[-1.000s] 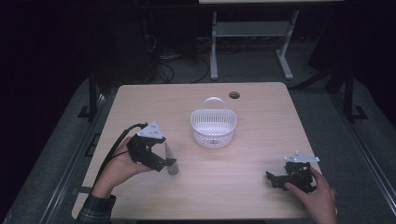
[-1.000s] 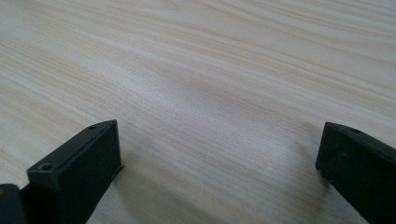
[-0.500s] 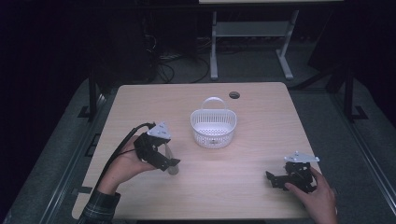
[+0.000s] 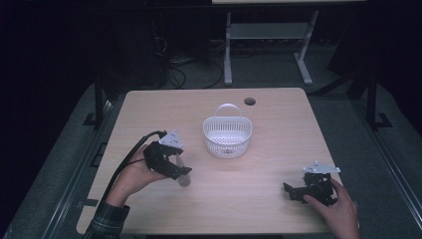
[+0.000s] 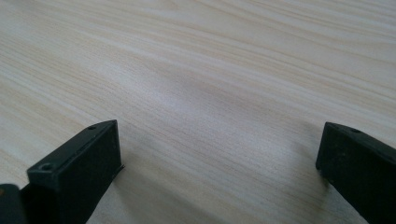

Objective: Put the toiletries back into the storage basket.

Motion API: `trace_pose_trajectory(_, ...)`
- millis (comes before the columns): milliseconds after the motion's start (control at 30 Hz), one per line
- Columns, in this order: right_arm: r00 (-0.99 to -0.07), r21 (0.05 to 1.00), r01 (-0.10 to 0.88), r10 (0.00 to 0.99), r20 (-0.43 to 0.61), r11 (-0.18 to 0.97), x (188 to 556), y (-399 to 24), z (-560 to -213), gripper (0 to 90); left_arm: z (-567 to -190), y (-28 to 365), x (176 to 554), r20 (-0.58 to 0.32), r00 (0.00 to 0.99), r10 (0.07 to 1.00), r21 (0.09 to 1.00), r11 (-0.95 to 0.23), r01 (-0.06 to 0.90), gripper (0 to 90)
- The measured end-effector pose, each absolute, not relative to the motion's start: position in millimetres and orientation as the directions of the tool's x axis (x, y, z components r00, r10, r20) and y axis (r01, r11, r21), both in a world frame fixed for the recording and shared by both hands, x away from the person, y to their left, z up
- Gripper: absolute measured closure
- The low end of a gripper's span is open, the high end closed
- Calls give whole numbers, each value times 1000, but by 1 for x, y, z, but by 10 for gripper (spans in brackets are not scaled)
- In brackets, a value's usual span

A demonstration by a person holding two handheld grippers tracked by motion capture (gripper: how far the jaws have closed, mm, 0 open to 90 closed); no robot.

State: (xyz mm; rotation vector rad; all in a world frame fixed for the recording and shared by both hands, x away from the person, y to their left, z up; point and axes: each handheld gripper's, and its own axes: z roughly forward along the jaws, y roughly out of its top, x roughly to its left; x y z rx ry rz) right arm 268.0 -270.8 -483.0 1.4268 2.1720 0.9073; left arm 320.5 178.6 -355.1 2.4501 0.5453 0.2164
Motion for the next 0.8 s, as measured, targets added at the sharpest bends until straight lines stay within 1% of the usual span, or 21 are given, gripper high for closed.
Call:
trace_pose_trajectory(400, -408, 697, 663, 913, 29, 274, 268, -271, -483, 0, -353, 178, 323, 17, 897, 441, 593, -727, 346, 295)
trace_pose_trajectory(567, -408, 697, 663, 912, 29, 274, 268, -271, -483, 0, -347, 175, 324, 45, 890, 453, 576, -740, 347, 295)
trace_pose_trajectory(733, -409, 697, 662, 912, 29, 274, 268, -271, -483, 0, -338, 170, 325, 27, 882, 470, 607, -709, 359, 296)
trace_pose_trajectory(800, -409, 697, 662, 912, 29, 275, 268, -271, -483, 0, -336, 167, 325, 41, 882, 469, 602, -716, 353, 296)
